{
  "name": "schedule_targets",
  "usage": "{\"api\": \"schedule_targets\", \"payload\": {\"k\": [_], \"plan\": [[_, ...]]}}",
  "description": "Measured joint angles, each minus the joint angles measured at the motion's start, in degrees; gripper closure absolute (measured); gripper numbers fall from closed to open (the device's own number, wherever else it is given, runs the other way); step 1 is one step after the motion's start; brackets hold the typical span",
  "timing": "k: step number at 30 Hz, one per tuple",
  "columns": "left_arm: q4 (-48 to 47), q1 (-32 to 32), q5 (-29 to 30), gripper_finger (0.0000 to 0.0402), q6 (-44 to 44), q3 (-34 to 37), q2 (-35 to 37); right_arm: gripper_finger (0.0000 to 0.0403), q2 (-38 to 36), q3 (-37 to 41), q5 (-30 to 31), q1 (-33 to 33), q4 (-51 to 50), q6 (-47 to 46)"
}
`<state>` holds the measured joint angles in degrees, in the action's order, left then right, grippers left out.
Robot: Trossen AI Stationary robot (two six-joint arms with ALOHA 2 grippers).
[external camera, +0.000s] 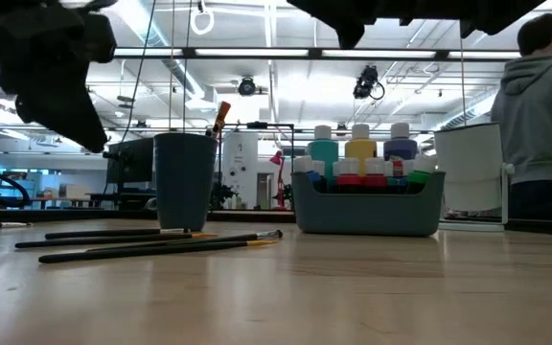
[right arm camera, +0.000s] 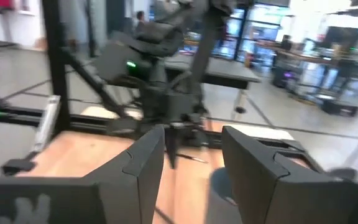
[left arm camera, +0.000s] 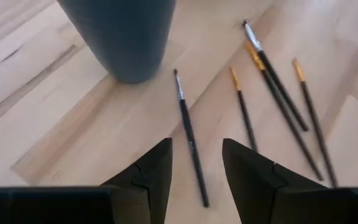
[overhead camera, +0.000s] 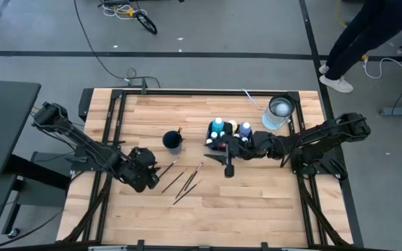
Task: Pick & Place Paint Supplies
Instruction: Put the silver paintbrush into the blue cup
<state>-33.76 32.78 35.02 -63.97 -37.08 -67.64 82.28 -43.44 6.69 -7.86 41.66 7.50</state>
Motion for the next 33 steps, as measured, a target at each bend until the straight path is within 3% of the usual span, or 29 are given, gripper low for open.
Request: {"api": "schedule_targets", "payload": {"k": [4,10,16,24,33], "plan": [[0.9,-0.7,0.0,0.0251,-1.9,3.1,0.0,0.0238,0.0,0.0,-1.5,0.0,0.6,0.0],[-14.4,-2.6,-5.1,0.0251,-11.1,3.7,0.0,0.0238,0.0,0.0,-1.5,0.0,0.8,0.4],[-23.0,-6.2,-7.1,0.0251,-19.3,3.7,-0.8,0.0238,0.0,0.0,-1.5,0.0,1.2,0.4],[-25.1,-13.0,-12.1,0.0251,-17.1,3.7,-5.7,0.0238,0.0,0.0,-1.5,0.0,1.2,0.4],[-25.3,-23.7,-13.7,0.0251,-6.0,3.7,-11.7,0.0238,0.0,0.0,-1.6,0.0,1.2,0.5]]}}
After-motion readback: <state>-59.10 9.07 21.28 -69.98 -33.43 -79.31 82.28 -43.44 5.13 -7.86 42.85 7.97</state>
